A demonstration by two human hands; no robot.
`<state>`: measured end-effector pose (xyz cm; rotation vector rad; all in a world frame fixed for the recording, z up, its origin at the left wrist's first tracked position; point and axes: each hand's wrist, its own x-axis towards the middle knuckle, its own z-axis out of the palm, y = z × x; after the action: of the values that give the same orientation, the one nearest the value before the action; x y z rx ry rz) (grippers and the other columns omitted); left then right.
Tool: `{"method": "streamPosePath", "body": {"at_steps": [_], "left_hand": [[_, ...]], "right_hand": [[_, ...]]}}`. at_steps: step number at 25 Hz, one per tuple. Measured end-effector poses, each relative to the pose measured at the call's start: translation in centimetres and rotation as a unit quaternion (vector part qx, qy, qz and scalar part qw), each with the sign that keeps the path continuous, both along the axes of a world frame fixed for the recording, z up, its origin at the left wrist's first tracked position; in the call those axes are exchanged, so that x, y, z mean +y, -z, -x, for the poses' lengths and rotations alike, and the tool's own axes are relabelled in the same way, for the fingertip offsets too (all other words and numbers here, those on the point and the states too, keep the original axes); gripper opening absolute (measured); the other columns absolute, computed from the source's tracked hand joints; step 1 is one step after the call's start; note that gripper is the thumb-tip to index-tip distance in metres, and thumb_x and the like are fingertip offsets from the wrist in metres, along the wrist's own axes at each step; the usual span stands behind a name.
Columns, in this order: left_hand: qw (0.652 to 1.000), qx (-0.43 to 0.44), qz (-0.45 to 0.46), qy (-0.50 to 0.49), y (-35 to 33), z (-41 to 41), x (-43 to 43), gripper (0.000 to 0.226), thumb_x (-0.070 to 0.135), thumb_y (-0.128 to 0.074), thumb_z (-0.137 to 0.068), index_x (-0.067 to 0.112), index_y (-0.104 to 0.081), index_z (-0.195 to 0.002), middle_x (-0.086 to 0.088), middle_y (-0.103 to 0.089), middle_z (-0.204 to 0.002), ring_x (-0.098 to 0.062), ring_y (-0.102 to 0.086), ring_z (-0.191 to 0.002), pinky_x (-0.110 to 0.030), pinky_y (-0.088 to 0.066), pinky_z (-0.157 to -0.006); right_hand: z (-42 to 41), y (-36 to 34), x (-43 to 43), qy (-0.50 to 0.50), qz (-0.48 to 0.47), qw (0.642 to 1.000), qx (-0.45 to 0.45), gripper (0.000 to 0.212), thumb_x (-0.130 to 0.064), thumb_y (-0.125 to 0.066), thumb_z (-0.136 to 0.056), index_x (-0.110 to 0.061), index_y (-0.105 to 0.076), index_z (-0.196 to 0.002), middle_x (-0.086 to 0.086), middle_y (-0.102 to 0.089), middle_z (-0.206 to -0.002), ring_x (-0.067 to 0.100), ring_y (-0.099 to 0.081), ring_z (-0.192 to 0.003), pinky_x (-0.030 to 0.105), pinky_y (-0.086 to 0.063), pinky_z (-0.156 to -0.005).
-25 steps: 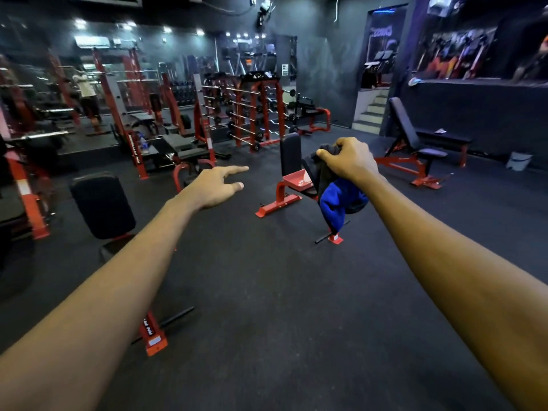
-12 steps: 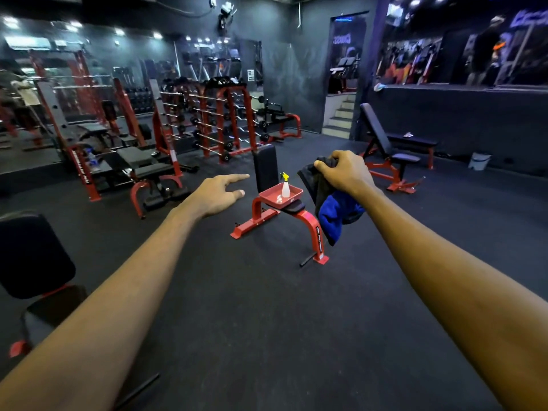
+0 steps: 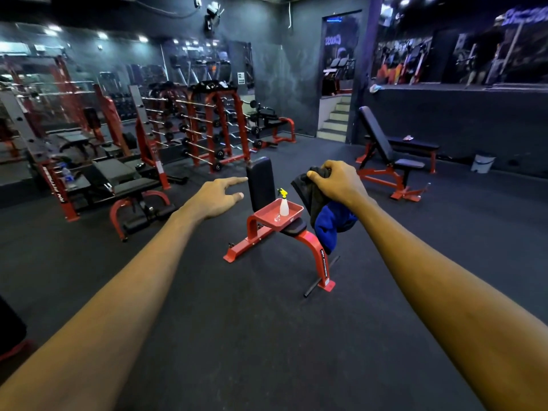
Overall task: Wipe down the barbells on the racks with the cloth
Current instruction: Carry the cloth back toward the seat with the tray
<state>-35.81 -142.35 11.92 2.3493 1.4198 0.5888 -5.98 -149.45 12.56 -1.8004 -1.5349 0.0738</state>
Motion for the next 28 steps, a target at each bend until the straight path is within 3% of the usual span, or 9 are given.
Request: {"method": "streamPosePath", "body": {"at_steps": [5,11,20,26,28], "left_hand": [[1.000,0.011,0.002,-0.007,0.8,-4.8,12.4,0.049,0.036,-0.055,-0.099,0.046,-0.044,-0.145,-0.003,-0.041,-0.156,-0.026,-0.039,-0.141,-0.040,-0.032,-0.113],[0.999,0.012,0.012,-0.028,1.4,-8.6,25.5,0.049,0.034,-0.056,-0.099,0.043,-0.044,-0.146,-0.005,-0.042,-0.155,-0.026,-0.039,-0.142,-0.039,-0.032,-0.114],[0.999,-0.009,0.021,-0.027,3.9,-13.2,45.8,0.050,0.032,-0.057,-0.099,0.041,-0.045,-0.146,-0.005,-0.044,-0.153,-0.025,-0.040,-0.141,-0.039,-0.033,-0.113],[0.999,-0.028,0.036,-0.013,6.2,-16.4,59.3,0.050,0.031,-0.059,-0.098,0.041,-0.047,-0.145,-0.004,-0.045,-0.153,-0.023,-0.041,-0.140,-0.036,-0.033,-0.112],[0.998,-0.023,0.052,-0.012,7.7,-17.8,63.4,0.049,0.032,-0.060,-0.097,0.043,-0.048,-0.143,-0.004,-0.045,-0.153,-0.023,-0.042,-0.140,-0.036,-0.034,-0.113]], "right_hand": [[-5.2,0.7,14.1,-0.007,-0.007,1.000,0.008,0.034,-0.051,-0.064,-0.093,-0.018,-0.062,-0.085,0.003,-0.065,-0.087,0.027,-0.063,-0.087,0.041,-0.053,-0.076],[-9.3,0.4,28.9,-0.026,-0.008,0.999,0.019,0.037,-0.053,-0.063,-0.092,-0.017,-0.065,-0.087,0.004,-0.067,-0.089,0.029,-0.065,-0.088,0.046,-0.056,-0.081],[-13.9,3.8,50.0,-0.017,0.013,1.000,0.019,0.036,-0.054,-0.063,-0.091,-0.025,-0.052,-0.072,0.002,-0.065,-0.085,0.029,-0.063,-0.085,0.040,-0.053,-0.076],[-16.0,4.9,63.2,-0.013,0.015,0.999,0.047,0.029,-0.051,-0.064,-0.093,-0.024,-0.060,-0.084,0.000,-0.065,-0.085,0.024,-0.063,-0.082,0.033,-0.045,-0.071],[-16.9,6.6,67.3,-0.009,0.031,0.998,0.051,0.031,-0.053,-0.063,-0.092,-0.024,-0.060,-0.081,0.001,-0.066,-0.085,0.025,-0.064,-0.083,0.036,-0.049,-0.072]]}}
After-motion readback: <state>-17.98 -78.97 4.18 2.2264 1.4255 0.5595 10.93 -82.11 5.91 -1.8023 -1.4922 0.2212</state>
